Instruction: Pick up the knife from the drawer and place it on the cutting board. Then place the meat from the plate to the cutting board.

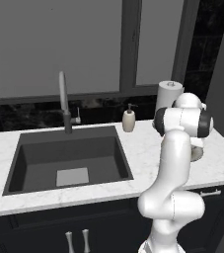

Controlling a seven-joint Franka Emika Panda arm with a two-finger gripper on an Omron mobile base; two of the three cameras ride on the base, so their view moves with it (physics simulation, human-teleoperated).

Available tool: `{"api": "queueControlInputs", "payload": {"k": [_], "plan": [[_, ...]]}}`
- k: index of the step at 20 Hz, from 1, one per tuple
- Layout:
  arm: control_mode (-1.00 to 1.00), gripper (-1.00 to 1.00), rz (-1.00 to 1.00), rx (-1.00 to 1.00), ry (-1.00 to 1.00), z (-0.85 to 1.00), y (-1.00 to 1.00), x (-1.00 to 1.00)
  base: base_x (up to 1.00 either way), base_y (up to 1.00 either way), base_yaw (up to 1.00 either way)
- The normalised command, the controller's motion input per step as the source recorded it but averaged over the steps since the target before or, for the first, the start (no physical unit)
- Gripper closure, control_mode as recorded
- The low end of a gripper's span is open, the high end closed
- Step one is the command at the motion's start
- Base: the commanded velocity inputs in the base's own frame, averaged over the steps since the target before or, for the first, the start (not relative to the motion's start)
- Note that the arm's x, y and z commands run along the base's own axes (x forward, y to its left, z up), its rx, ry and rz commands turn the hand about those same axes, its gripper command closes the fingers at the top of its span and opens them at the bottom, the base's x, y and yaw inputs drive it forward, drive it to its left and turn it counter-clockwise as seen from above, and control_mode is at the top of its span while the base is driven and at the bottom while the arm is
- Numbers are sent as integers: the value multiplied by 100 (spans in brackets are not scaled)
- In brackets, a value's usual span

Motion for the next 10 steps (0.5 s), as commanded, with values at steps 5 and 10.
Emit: {"api": "queueControlInputs", "payload": {"k": [5,10], "plan": [[-100,-100,-3,1,8,-3,0,17,0,0,0],[-100,-100,-1,0,2,-22,3,1,0,0,0]]}}
